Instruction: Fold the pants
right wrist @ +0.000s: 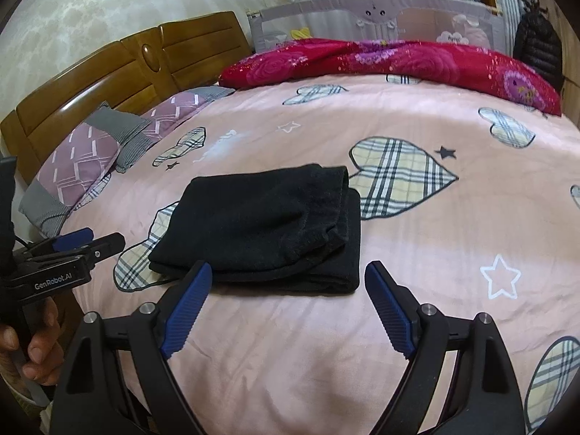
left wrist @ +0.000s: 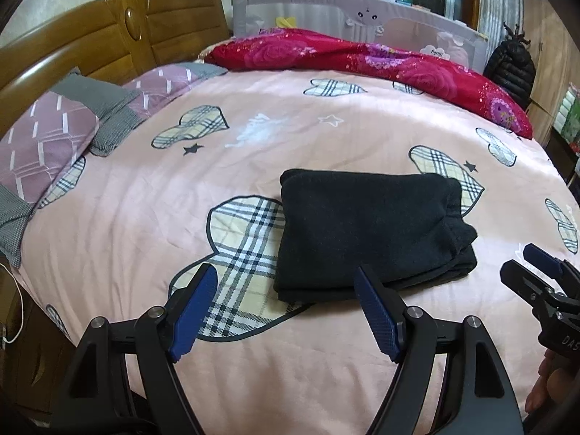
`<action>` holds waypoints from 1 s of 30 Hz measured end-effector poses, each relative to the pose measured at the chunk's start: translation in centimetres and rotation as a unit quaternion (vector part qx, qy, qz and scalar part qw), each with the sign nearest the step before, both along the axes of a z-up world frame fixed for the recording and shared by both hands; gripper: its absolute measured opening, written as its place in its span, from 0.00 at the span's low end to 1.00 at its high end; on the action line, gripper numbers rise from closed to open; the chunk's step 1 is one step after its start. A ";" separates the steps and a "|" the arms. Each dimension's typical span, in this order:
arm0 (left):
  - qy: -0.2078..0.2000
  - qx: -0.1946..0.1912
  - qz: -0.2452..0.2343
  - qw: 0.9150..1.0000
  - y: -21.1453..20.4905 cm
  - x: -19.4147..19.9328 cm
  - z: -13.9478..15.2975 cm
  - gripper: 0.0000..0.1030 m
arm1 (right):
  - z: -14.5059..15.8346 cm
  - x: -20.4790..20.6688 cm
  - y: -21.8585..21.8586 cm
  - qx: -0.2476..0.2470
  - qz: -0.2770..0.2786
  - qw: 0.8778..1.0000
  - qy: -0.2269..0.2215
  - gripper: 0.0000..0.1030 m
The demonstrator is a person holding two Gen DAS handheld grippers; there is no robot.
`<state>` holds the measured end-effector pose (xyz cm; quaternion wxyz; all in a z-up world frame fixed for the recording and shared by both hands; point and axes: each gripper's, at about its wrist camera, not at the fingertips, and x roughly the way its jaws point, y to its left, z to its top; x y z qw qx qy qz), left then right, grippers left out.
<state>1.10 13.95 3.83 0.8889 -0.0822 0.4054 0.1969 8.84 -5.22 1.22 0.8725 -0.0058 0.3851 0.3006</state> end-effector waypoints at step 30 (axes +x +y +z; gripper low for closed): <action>0.023 0.030 -0.001 0.999 0.0 1.2 -3.6 0.80 | -1.9 0.0 2.6 -0.009 0.033 0.999 -0.006 0.96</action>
